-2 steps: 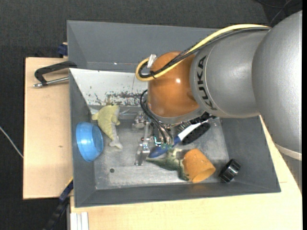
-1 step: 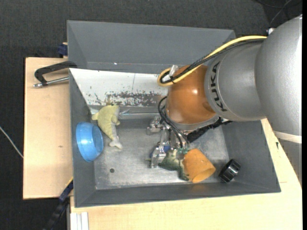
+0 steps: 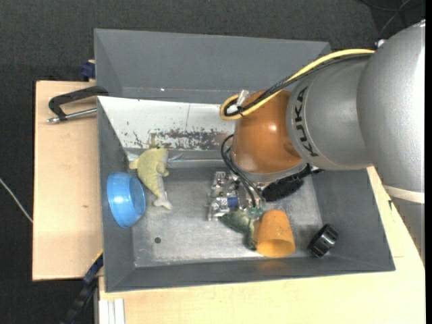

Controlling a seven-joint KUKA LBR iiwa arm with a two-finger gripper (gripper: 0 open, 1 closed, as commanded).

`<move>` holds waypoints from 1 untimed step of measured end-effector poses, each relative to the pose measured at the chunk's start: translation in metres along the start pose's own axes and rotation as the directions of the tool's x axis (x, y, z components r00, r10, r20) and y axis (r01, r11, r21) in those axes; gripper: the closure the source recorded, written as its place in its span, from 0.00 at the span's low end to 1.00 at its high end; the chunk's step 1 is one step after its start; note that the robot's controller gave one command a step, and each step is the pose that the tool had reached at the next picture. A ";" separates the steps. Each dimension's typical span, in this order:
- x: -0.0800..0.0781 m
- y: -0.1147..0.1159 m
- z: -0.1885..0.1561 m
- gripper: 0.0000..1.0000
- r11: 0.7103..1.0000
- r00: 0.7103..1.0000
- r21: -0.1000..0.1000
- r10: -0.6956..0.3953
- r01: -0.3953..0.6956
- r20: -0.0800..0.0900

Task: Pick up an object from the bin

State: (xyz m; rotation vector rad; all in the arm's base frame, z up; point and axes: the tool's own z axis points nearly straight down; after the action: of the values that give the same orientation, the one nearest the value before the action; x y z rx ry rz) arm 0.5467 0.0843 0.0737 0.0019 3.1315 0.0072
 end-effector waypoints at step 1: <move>-0.003 0.012 -0.142 1.00 0.996 0.996 0.002 -0.088 0.088 0.003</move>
Offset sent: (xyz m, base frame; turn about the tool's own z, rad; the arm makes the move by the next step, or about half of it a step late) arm -0.0010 0.0106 0.1367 -0.0876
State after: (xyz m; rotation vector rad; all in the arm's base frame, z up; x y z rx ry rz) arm 0.5481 0.0959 0.2157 -0.1354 3.1256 0.0037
